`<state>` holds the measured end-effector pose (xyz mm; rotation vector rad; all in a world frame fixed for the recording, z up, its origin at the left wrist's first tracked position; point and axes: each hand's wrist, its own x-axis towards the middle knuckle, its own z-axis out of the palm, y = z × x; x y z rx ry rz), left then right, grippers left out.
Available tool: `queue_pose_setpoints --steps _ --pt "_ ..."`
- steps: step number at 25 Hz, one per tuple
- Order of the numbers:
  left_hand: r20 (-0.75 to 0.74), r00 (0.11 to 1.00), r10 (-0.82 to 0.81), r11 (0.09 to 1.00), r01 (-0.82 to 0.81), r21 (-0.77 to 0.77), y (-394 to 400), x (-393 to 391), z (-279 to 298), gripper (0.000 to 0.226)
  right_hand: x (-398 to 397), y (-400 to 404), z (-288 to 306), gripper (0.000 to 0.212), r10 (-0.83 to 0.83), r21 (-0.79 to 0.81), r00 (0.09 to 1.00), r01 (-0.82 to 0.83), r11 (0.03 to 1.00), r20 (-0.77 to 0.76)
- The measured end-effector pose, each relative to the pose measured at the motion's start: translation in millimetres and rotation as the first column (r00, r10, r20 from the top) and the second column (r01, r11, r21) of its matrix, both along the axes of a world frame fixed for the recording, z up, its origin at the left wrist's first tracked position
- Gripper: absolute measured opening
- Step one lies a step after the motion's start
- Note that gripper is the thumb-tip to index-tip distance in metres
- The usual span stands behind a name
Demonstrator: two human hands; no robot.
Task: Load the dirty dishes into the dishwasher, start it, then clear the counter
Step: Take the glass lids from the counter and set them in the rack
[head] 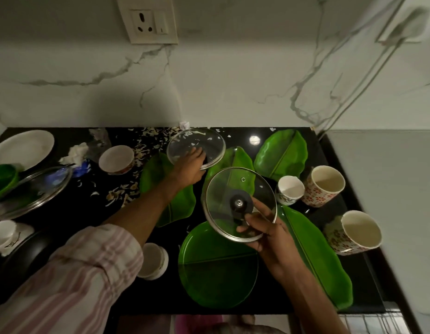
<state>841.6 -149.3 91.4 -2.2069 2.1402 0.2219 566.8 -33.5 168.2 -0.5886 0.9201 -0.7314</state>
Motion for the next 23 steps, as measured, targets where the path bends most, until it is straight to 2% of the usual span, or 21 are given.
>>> queue_pose_setpoints --steps 3,6,9,11,14,16,18,20,22,23 --pt "-0.038 0.999 -0.001 0.996 -0.002 -0.085 0 0 0 0.063 -8 4 7 0.053 -0.021 0.013 0.999 0.02 1.0 0.049" --pt "-0.238 0.97 0.056 0.981 -0.099 -0.169 13 -5 11 0.054 -17 6 9 0.048 -0.044 0.017 0.997 0.043 0.999 0.068" --pt "-0.433 0.893 0.122 0.892 -0.29 -0.347 31 -19 27 0.031 -25 6 11 0.046 -0.073 -0.003 0.994 0.074 0.997 0.078" --pt "-0.605 0.779 0.165 0.797 -0.466 -0.383 46 -34 46 0.023 -29 6 15 0.049 -0.096 -0.044 0.993 0.099 0.994 0.065" --pt "-0.818 0.543 0.188 0.667 -0.682 -0.3 77 -63 84 0.029 -35 4 21 0.05 -0.121 -0.114 0.993 0.121 0.986 0.003" --pt "-0.905 0.403 0.134 0.637 -0.735 -0.233 105 -83 107 0.03 -40 3 26 0.049 -0.148 -0.154 0.987 0.137 0.978 -0.064" --pt "-0.946 0.315 0.077 0.616 -0.761 -0.203 133 -103 122 0.031 -46 5 29 0.05 -0.171 -0.167 0.981 0.154 0.974 -0.094" --pt "-0.972 0.23 0.047 0.613 -0.775 -0.154 157 -120 130 0.02 -52 8 31 0.05 -0.172 -0.181 0.979 0.151 0.972 -0.106" --pt "-0.995 0.099 0.01 0.611 -0.788 -0.072 176 -136 135 0.011 -60 10 32 0.051 -0.166 -0.198 0.979 0.14 0.97 -0.119" --pt "-0.999 0.05 -0.009 0.609 -0.792 -0.045 183 -144 137 0.016 -63 12 31 0.051 -0.163 -0.203 0.979 0.136 0.97 -0.124"
